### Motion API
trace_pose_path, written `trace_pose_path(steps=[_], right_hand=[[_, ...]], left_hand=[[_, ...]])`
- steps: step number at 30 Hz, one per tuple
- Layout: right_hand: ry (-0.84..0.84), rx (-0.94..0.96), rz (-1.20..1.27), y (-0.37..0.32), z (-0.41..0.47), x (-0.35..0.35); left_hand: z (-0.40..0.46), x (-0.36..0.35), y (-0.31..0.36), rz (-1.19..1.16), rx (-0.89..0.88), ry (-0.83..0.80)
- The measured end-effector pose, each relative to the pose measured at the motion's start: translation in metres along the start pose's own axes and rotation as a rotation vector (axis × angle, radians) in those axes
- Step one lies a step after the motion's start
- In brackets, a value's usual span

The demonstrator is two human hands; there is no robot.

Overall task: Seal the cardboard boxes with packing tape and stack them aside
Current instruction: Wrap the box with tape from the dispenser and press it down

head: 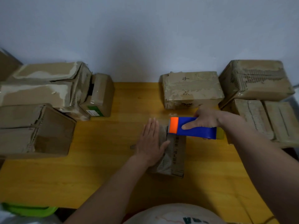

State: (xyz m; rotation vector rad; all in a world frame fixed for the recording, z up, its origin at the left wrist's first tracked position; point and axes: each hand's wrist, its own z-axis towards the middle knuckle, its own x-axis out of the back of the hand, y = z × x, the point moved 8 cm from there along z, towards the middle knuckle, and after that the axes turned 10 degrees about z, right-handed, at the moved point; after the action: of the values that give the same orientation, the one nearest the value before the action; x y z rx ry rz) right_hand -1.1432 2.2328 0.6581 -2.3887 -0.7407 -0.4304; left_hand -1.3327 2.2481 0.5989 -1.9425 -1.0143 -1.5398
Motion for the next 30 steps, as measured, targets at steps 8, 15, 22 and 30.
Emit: trace_pose_path(steps=[8, 15, 22, 30], right_hand=[[-0.026, -0.004, -0.022, 0.016, -0.005, 0.008], [-0.053, -0.037, -0.047, 0.058, -0.025, 0.033], [-0.046, -0.034, 0.001, 0.065, -0.017, 0.028], [-0.043, -0.05, 0.023, 0.074, -0.014, 0.023]], left_hand=[[0.004, -0.009, -0.002, 0.142, 0.008, -0.043], [0.005, -0.006, 0.001, 0.15, 0.03, -0.062], [0.007, 0.003, 0.015, 0.1, 0.147, -0.081], [0.02, 0.002, 0.05, 0.085, 0.173, -0.059]])
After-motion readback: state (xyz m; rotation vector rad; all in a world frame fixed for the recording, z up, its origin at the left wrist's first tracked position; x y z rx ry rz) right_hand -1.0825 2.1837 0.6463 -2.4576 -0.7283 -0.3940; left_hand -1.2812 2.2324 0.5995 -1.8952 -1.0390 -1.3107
